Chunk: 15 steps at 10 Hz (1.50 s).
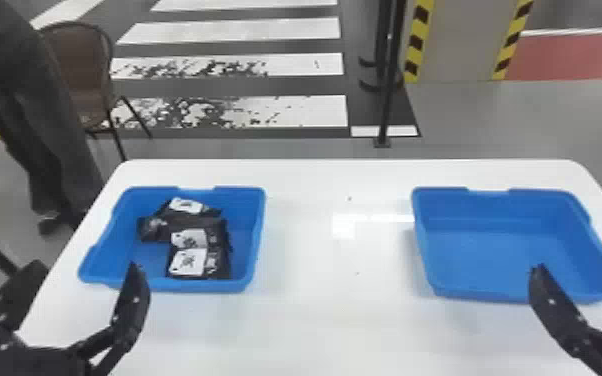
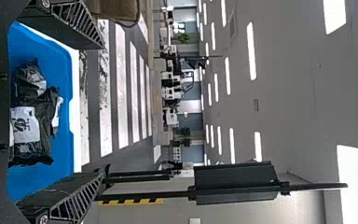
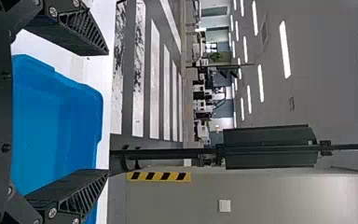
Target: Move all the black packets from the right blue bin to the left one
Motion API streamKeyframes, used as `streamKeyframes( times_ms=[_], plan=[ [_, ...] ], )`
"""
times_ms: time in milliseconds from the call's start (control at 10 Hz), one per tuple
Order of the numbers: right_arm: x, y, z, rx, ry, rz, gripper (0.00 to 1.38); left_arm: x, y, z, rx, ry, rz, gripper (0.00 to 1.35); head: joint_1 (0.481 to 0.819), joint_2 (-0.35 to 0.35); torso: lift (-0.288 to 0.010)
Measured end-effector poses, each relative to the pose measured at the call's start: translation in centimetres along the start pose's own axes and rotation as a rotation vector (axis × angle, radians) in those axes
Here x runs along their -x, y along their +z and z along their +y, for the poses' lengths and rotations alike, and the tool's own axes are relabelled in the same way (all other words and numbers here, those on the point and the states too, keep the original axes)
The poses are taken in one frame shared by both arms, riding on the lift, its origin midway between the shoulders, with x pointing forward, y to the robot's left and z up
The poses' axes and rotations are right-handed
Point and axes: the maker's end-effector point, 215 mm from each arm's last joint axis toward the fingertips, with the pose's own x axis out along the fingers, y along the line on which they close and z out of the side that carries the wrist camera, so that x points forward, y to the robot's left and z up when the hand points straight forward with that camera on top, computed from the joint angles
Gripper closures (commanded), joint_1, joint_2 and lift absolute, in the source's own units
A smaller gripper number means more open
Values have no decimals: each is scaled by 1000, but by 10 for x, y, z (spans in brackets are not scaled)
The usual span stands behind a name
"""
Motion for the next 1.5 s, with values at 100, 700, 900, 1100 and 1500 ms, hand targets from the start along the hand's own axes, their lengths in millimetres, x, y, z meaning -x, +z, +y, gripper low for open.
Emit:
streamKeyframes(
  times_ms=[100, 700, 900, 1100, 1500],
  plan=[
    [-1, 1, 0, 0, 0, -2, 133, 0, 1, -1, 2, -1, -4, 56, 695, 78, -140],
    [-1, 9, 1, 18, 3, -23, 133, -1, 4, -2, -1, -3, -13, 56, 695, 79, -140],
    [-1, 10, 1, 21, 3, -27, 133, -1, 5, -2, 0, -3, -17, 56, 695, 78, -140],
    [0, 9, 1, 19, 2, -28, 133, -2, 6, -2, 0, -3, -19, 58, 695, 77, -140],
    [0, 10, 0, 18, 0, -37, 133, -3, 9, -2, -1, -2, -27, 59, 695, 76, -140]
  ],
)
